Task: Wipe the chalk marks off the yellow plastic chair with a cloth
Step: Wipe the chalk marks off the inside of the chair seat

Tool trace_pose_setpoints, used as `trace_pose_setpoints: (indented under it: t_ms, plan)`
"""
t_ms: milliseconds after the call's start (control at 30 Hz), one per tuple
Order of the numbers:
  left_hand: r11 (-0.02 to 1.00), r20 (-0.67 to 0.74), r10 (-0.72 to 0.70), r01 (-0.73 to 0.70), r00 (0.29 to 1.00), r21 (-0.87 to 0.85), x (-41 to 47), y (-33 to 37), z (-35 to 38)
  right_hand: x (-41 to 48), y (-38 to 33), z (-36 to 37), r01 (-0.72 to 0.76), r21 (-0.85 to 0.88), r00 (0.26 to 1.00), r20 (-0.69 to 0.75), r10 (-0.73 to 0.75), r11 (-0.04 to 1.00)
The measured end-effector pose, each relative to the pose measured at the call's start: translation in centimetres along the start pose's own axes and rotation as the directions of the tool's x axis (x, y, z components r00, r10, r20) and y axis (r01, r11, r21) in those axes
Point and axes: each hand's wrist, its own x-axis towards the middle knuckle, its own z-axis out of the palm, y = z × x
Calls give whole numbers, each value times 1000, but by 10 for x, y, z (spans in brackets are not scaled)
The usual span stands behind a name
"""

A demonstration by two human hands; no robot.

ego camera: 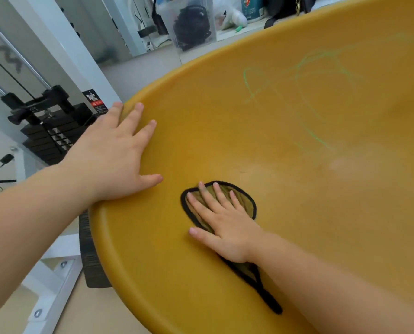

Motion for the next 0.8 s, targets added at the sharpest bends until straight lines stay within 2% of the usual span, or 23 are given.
trace_pose_setpoints:
  t_ms: [33,100,167,233,367,467,567,667,800]
  plan:
    - [1000,-2,10,-10,1000,27,7,-1,-1,6,13,-5,-25,-63,1000,-2,25,998]
    - [997,-4,21,-21,1000,68,26,-4,-2,23,42,-16,-198,-139,980,-38,194,970]
    - [996,-3,11,-11,1000,86,46,-8,-5,41,62,-25,-381,-129,923,-107,369,915]
    - [998,-3,-10,11,1000,65,66,-9,-10,50,70,-27,-433,-108,895,-166,414,895]
    - [989,36,-127,129,991,-75,91,4,-17,49,70,-19,-409,-79,897,-219,385,909]
    - [986,4,-165,165,986,16,89,11,-13,44,72,-19,-378,-75,912,-204,357,923]
    - [986,18,-166,166,986,25,84,12,-16,39,69,-17,-348,-76,927,-174,332,934]
    - [984,66,-177,174,982,39,69,10,-22,31,56,-13,-286,-58,953,-123,277,956]
    - [965,175,-260,259,950,32,23,6,-25,13,23,3,-118,-34,993,-8,118,992]
